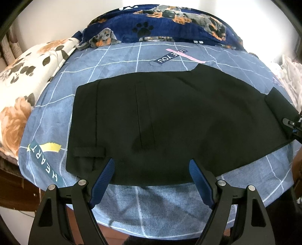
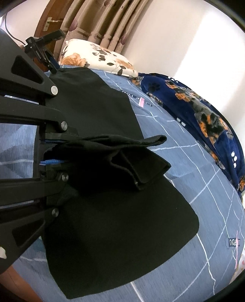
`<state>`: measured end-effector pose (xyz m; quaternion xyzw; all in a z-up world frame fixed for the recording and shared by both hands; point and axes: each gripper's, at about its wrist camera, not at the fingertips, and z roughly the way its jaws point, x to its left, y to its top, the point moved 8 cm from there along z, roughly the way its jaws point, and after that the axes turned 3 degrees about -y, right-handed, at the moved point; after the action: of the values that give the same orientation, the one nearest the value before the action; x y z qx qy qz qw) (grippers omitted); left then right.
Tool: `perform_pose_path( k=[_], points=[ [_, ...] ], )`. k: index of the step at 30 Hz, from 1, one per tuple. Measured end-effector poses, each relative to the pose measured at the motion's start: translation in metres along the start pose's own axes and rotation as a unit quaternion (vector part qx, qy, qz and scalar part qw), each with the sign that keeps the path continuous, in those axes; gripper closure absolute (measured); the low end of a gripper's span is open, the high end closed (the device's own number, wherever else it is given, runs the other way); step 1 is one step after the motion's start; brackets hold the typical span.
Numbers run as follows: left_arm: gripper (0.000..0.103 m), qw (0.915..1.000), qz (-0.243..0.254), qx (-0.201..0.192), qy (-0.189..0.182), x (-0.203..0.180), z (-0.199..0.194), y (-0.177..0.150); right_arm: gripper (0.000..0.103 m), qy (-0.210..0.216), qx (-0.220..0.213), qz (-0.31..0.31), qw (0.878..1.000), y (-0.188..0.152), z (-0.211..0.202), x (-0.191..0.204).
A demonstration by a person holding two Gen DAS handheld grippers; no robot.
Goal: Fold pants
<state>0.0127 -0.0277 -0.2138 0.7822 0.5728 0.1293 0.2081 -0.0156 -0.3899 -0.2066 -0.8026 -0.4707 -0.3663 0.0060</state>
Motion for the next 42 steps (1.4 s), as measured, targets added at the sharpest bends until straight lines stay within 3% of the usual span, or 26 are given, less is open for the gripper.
perform_pose_path(
  k=[42],
  points=[
    [0.021, 0.9999, -0.002, 0.012, -0.004, 0.001, 0.007, -0.002, 0.087, 0.024, 0.024, -0.016, 0.999, -0.015, 0.026, 0.032]
  ],
)
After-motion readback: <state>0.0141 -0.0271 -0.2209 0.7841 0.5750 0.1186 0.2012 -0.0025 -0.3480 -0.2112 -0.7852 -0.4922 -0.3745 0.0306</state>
